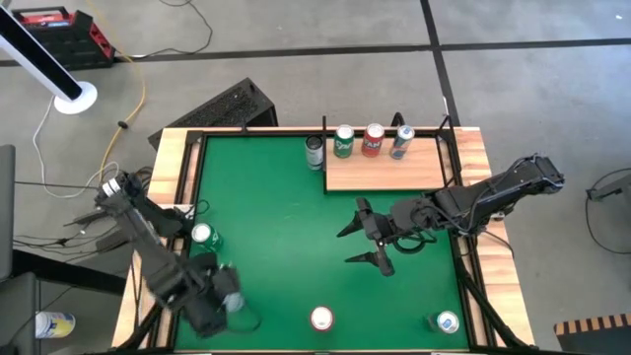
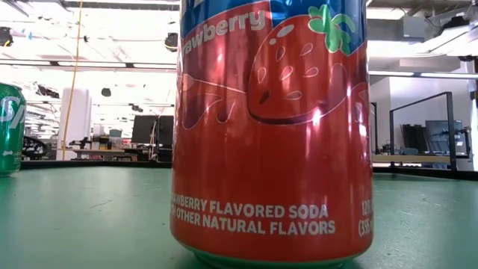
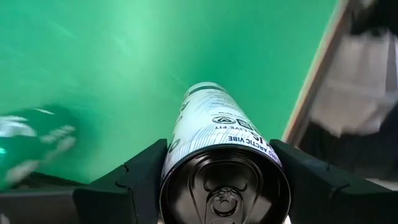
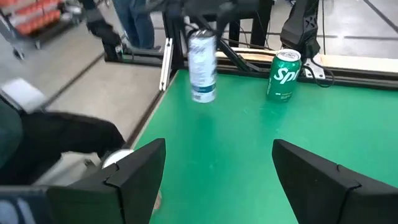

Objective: Place canned beverage on shelf
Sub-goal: Put the bottom white and blue soda can on the shelf

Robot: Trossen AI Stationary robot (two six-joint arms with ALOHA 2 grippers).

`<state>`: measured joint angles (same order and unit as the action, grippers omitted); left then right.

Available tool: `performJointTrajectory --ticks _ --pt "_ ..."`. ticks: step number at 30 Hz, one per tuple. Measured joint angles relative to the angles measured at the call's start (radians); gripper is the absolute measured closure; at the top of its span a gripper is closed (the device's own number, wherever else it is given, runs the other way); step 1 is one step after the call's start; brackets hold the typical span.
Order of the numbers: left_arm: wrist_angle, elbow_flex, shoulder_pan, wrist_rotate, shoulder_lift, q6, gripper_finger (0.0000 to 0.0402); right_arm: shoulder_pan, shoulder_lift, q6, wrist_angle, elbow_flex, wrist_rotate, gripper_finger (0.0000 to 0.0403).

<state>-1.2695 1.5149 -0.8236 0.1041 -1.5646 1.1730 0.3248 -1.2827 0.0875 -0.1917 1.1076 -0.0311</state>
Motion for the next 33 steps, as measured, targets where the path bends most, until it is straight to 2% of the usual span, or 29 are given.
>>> performJointTrajectory --ticks 5,12,19,22,24,29,33 --pt "-0.026 0.06 0.203 0.062 0.002 0.05 0.0158 0.0 0.017 -0.144 -0.069 0.0 0.0 0.0083" --pt "0.005 0.052 0.492 0.031 -0.009 0.097 0.0159 -0.007 0.084 -0.25 -0.183 0.0 0.001 0.0083" --pt "-0.046 0.052 0.66 0.044 -0.018 0.157 0.0159 -0.02 0.147 -0.254 -0.303 0.0 0.001 0.0083" --pt "-0.064 0.05 0.705 -0.009 -0.039 0.154 0.0159 -0.02 0.168 -0.254 -0.346 0.0 0.002 0.0083" --pt "-0.022 0.05 0.717 -0.029 -0.054 0.067 0.0159 -0.02 0.179 -0.255 -0.375 0.0 0.002 0.0083" --pt "0.31 0.05 0.697 -0.198 -0.077 -0.452 0.0159 -0.018 0.216 -0.275 -0.467 0.0 0.006 0.0083" --pt "0.429 0.052 0.665 -0.254 -0.074 -0.832 0.0159 -0.021 0.243 -0.267 -0.462 0.0 0.006 0.0083"
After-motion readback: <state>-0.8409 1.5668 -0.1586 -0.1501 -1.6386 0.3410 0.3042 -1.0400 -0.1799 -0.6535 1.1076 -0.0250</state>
